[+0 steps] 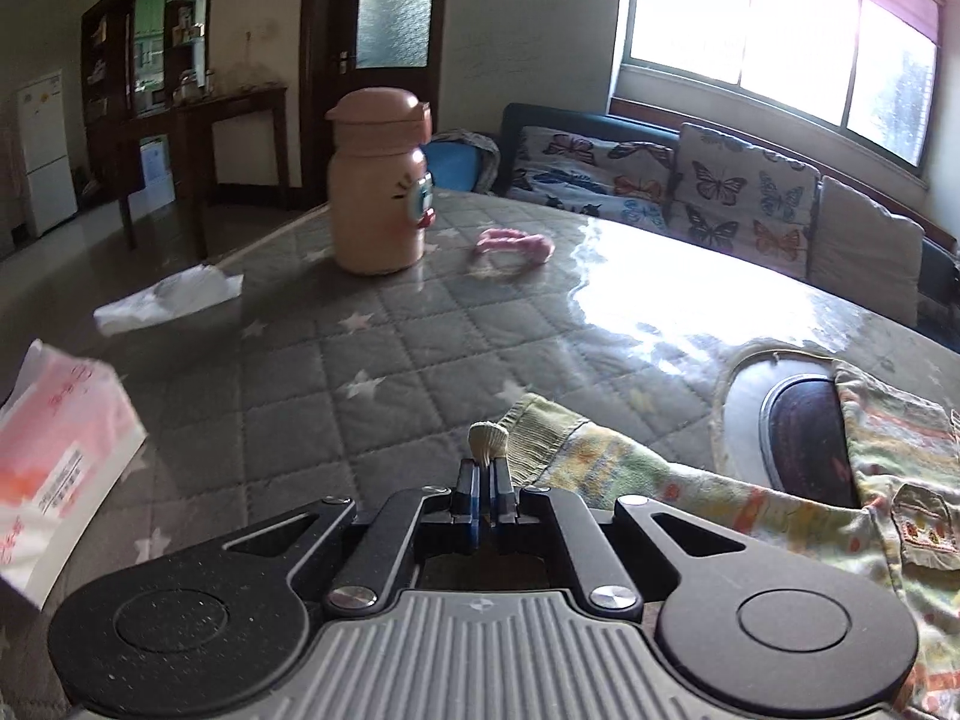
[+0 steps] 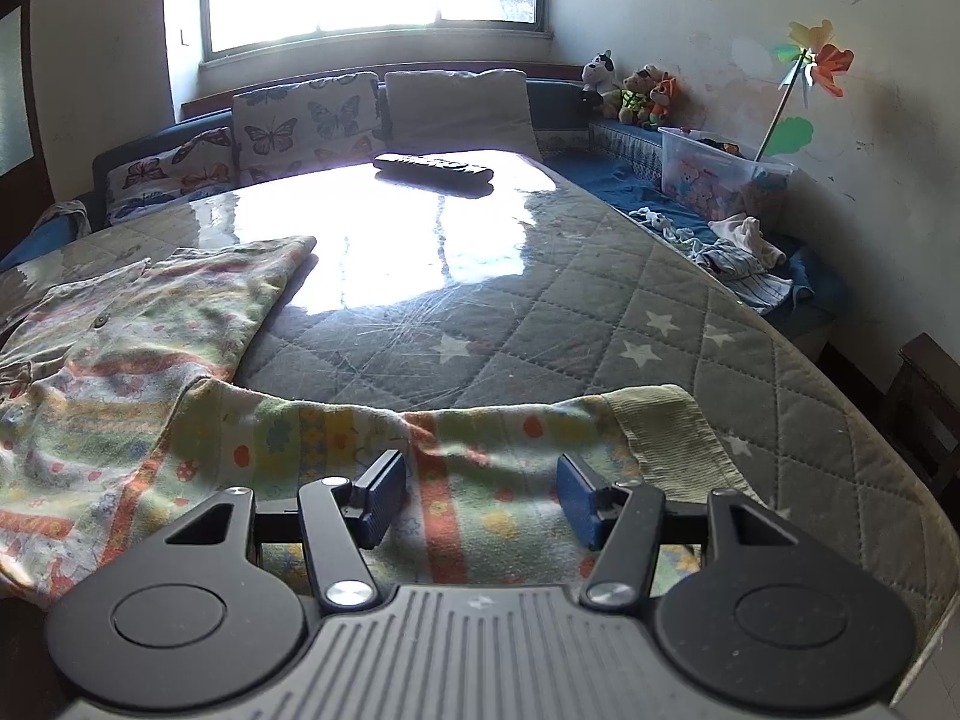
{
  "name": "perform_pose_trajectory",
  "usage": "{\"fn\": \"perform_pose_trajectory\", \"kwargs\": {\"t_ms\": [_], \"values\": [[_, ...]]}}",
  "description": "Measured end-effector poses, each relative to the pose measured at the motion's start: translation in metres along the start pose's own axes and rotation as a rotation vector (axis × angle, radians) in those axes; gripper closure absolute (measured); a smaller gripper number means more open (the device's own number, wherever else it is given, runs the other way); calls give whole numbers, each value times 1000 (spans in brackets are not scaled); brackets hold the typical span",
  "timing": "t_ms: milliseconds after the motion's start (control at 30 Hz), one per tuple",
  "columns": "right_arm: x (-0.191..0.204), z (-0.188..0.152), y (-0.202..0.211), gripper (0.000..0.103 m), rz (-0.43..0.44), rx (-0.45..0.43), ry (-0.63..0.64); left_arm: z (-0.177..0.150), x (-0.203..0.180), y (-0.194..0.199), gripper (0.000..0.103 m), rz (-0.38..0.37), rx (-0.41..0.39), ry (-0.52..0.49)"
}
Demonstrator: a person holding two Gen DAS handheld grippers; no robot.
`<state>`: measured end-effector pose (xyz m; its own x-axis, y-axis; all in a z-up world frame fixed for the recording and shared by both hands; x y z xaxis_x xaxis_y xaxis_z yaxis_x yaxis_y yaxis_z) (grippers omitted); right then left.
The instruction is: Fold clothes
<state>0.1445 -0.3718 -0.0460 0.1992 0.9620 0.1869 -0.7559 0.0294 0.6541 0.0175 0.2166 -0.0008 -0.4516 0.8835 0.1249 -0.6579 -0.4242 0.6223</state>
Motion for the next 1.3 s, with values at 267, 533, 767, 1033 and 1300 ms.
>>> {"fn": "perform_pose_trajectory", "kwargs": {"t_ms": [267,533,767,1033,1300], "values": [[16,7,-17,43,54,-9,31,-10,16,4,100,43,22,-4],[10,2,-8,43,57,4,31,-20,18,18,80,60,59,-95],[14,1,-7,42,52,9,32,2,4,22,73,-22,0,-140],[15,1,-7,40,56,17,39,3,-35,-21,73,-147,58,-243],[20,4,-14,35,65,9,47,19,-39,-52,73,-111,-5,-326]]}}
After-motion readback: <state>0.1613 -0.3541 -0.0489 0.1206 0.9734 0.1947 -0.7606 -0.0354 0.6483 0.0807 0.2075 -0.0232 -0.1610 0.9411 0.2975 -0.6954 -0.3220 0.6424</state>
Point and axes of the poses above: each gripper's, at about its wrist camera, not at the fingertips, and y roughly against the way its jaws point, x to its left, z to its top, the point moved 3 cm from there along -y, roughly the way its jaws point, and after that the axes turned 14 degrees about -y, right-handed, at the moved point
